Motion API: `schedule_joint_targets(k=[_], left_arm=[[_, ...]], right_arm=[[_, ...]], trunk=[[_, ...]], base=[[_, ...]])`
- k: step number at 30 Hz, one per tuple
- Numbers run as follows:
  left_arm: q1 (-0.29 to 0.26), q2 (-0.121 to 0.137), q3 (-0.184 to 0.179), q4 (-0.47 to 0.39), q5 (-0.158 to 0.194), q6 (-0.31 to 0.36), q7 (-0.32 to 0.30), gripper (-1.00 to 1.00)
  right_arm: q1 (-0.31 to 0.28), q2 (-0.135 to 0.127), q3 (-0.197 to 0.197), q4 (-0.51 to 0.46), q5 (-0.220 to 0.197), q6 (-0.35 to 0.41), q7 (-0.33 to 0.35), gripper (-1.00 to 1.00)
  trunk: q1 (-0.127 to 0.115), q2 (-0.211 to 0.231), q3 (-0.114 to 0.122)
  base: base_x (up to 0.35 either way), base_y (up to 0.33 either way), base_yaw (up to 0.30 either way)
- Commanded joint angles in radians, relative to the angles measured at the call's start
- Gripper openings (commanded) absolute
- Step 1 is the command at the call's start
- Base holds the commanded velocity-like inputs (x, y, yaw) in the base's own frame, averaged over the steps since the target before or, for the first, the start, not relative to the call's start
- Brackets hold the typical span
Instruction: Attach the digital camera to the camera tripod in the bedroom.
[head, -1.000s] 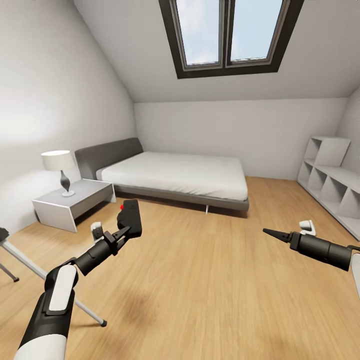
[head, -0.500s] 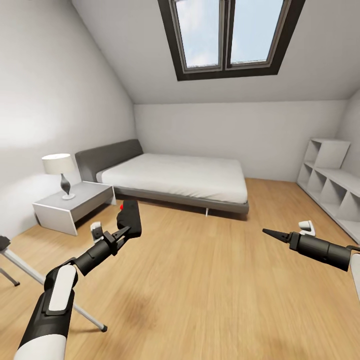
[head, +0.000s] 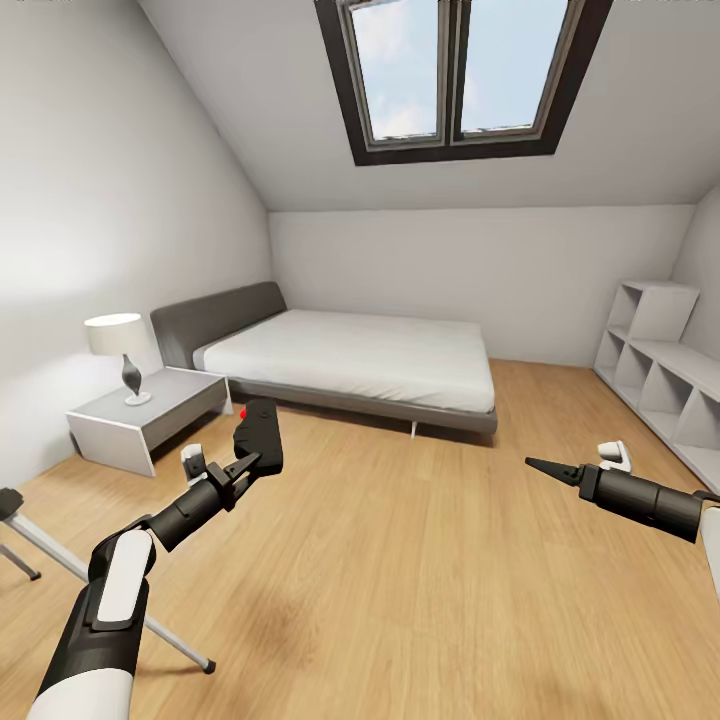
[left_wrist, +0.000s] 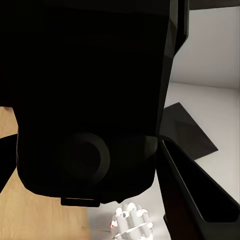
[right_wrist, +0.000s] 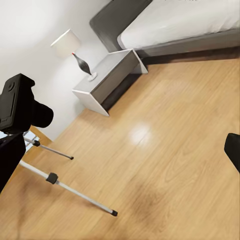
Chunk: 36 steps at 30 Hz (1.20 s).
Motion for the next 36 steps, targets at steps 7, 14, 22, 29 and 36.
schedule_joint_targets(k=[7,14,22,29,36], left_arm=[[-0.001,-0.002,0.003,0.0,-0.004,0.005,-0.006,-1.0],[-0.001,-0.001,0.006,0.001,-0.002,0.005,-0.006,-1.0],[-0.001,-0.003,0.001,0.019,-0.004,0.003,-0.006,-1.0],[-0.001,-0.003,-0.002,0.027,-0.009,0.0,-0.005,-1.0],[-0.001,-0.003,-0.004,0.026,-0.03,-0.048,0.023,-1.0]], right_arm=[[-0.001,0.0,-0.002,0.0,0.004,0.003,0.007,1.0],[-0.001,0.0,-0.001,0.002,0.002,0.003,0.006,1.0],[-0.001,-0.003,-0.002,0.003,0.004,0.003,0.004,1.0],[-0.001,-0.004,-0.002,0.005,0.005,0.003,0.004,1.0],[-0.001,-0.005,-0.002,0.007,0.005,0.003,0.005,1.0]], trunk=[[-0.027,0.049,0.021],[-0.054,0.098,0.043],[-0.085,0.154,0.068],[-0.111,0.203,0.09],[-0.138,0.252,0.112]], base=[[0.0,0.0,0.0],[0.0,0.0,0.0],[0.0,0.0,0.0],[0.0,0.0,0.0],[0.0,0.0,0.0]])
